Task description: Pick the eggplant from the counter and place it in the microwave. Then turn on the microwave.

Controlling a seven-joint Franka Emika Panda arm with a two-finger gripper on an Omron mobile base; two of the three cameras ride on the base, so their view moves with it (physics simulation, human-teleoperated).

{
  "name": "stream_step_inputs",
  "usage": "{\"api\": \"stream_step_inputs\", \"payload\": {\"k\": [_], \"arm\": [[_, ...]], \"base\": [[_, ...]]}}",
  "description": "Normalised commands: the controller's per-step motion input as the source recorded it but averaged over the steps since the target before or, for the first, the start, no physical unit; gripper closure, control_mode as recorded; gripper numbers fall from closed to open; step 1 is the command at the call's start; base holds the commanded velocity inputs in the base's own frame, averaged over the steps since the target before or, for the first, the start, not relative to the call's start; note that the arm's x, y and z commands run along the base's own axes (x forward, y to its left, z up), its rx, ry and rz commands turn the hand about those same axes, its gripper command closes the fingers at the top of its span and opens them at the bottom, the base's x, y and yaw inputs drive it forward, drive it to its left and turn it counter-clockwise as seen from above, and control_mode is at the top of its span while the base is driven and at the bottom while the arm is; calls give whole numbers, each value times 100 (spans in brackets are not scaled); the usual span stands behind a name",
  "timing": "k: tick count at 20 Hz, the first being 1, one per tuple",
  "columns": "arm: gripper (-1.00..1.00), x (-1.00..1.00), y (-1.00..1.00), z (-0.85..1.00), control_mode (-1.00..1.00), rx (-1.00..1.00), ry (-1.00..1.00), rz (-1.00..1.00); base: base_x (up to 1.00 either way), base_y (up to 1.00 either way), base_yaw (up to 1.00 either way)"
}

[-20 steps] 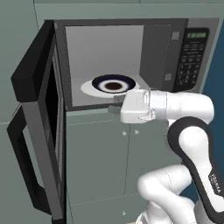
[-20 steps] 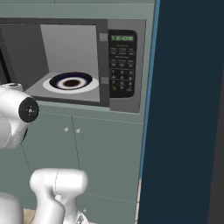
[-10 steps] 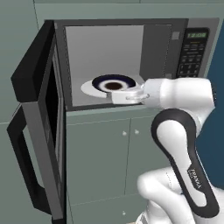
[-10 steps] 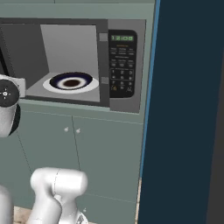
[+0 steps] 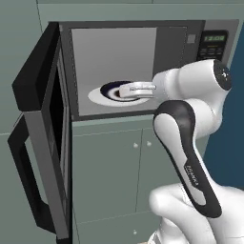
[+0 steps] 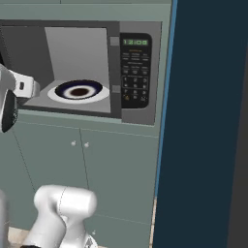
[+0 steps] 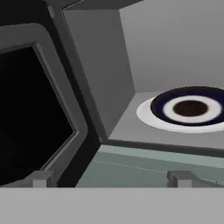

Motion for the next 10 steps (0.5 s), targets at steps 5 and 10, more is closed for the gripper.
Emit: {"api": "stream_step_inputs", "payload": {"k": [5, 10], "arm": [[-100, 27, -37, -3, -100, -12, 9, -24], [-100, 9, -41, -12, -100, -10, 1, -20]], "base": [[0, 0, 0], [0, 0, 0]]}}
